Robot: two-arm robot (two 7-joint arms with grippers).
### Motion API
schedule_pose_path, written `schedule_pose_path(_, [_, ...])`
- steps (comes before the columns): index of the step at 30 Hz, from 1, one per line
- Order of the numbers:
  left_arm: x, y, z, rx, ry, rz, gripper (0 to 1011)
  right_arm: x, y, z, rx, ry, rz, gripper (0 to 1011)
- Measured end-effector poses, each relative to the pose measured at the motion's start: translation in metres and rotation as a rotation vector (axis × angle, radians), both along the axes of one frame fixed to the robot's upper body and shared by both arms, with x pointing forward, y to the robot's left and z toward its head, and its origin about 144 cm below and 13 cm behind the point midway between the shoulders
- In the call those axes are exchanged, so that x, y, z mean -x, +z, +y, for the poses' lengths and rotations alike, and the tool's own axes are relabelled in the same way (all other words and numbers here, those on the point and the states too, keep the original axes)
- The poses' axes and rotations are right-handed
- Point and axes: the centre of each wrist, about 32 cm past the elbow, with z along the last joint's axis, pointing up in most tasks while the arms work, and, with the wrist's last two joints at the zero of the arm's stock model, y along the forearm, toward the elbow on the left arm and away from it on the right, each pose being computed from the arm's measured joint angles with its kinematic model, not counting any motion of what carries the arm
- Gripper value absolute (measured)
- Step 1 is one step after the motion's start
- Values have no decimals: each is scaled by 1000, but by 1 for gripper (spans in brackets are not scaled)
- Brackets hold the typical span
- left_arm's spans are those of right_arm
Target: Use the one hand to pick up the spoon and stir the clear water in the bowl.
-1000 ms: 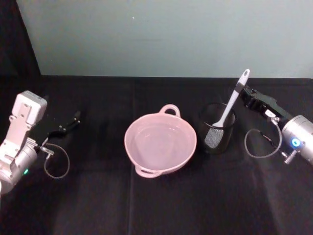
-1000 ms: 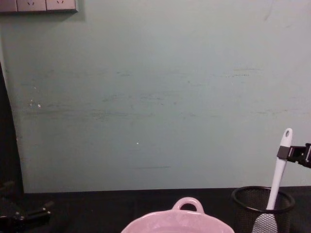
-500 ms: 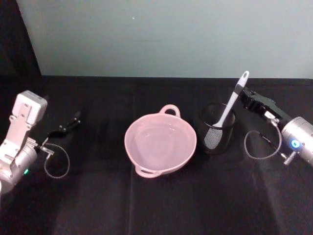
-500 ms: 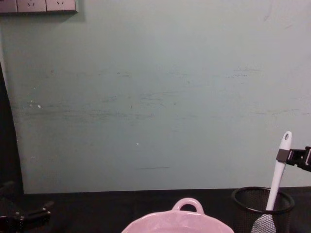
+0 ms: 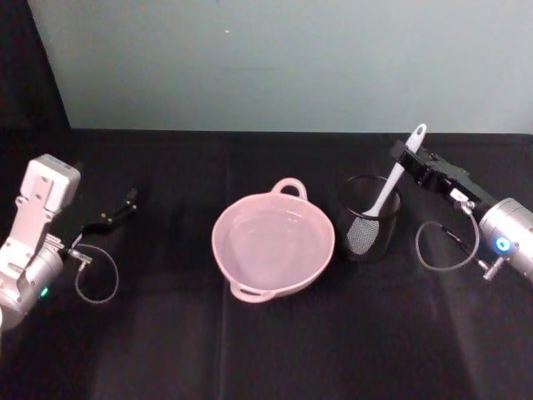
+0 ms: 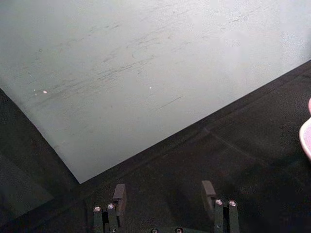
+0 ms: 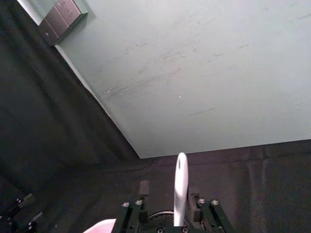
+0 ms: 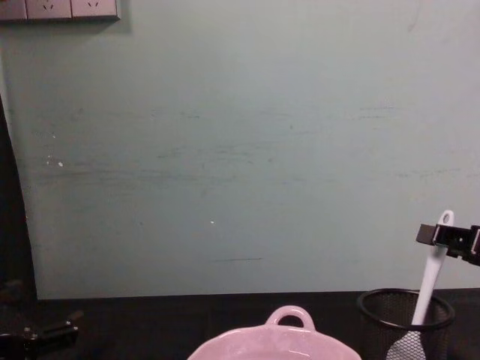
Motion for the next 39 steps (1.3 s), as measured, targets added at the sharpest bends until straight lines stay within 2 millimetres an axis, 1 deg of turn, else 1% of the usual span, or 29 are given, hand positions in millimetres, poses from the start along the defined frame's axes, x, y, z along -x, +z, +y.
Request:
schedule_pose_path(2, [0,0,0,0,0,0,1011,0,0,0,0,0,0,511])
schedule_pose_path(3, [0,0,0,0,0,0,1011,0,0,0,0,0,0,570])
schedule_pose_path(6, [0,0,0,0,0,0,1011,0,0,0,0,-1,1,639])
schedule_pose_path(7, [0,0,0,0,0,0,1011,0,0,0,0,-1,1,700])
schedule_pose_path(9, [0,0,0,0,0,0,1011,0,0,0,1,-1,1,738])
schedule_pose_path(11, [0,0,0,0,0,0,1011,0,0,0,1,-2,1,813])
schedule_pose_path(16, [0,0,0,0,0,0,1011,0,0,0,1,-2,0,944])
schedule_pose_path(17, [0,0,0,0,0,0,1011,0,0,0,4,-2,-1,944])
schedule_pose_path(19, [0,0,0,0,0,0,1011,1,2,2,31,-3,-9,1002])
schedule_pose_path(26, [0,0,0,0,0,0,1011,6,7,6,166,-28,-52,1002])
schedule_pose_path(29, [0,0,0,0,0,0,1011,11,8,7,262,-52,-88,1003])
schedule_pose_path(30, [0,0,0,0,0,0,1011,11,8,7,262,-52,-88,1002])
schedule_pose_path(33, [0,0,0,0,0,0,1011,17,8,8,352,-78,-133,1002])
schedule_pose_path(36, [0,0,0,0,0,0,1011,27,5,7,470,-119,-204,1002])
schedule_pose_path(39, [0,0,0,0,0,0,1011,36,3,5,536,-158,-253,1002])
